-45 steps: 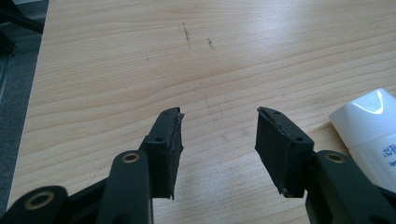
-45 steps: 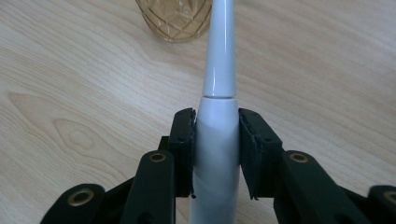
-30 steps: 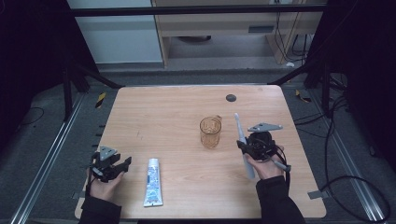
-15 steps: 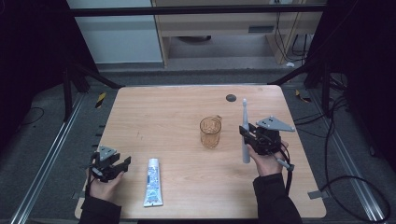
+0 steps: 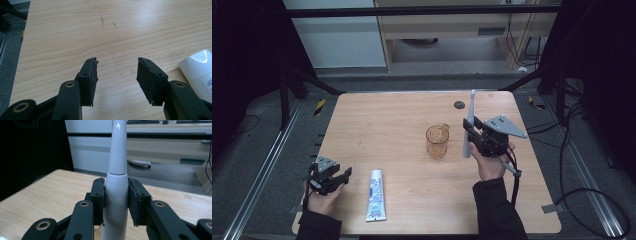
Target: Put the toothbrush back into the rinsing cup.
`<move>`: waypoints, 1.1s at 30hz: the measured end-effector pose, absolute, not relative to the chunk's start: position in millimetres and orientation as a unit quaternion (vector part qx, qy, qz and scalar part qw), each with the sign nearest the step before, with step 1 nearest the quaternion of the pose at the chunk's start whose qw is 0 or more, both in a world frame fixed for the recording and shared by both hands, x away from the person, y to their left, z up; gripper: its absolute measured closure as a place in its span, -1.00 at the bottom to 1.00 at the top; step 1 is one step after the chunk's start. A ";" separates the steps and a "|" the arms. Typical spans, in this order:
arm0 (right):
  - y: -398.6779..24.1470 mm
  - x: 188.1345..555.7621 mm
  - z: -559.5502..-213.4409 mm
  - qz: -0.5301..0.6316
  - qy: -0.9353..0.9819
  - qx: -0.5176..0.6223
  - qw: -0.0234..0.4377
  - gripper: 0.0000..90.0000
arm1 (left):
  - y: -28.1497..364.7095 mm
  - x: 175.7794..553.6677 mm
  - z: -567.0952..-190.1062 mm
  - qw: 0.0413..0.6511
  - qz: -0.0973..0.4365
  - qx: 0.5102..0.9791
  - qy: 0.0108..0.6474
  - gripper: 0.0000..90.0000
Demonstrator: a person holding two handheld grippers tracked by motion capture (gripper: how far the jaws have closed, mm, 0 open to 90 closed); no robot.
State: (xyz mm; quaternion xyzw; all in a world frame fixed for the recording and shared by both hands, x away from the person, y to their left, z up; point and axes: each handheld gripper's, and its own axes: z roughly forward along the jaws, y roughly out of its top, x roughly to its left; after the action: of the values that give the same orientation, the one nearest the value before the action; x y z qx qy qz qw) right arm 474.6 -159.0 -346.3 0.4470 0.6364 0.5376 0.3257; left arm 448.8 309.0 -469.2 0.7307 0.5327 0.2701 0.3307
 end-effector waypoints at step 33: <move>-115.8 531.7 -343.6 0.592 0.588 0.433 0.341 0.51 | 311.1 449.5 -469.0 0.331 0.274 0.727 0.535 0.11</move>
State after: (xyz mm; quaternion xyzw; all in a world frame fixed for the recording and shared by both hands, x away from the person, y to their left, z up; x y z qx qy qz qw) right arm 531.7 -115.8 -343.6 0.4334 0.5876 0.5921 0.3410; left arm 449.5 311.1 -469.0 0.7275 0.5349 0.2745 0.3306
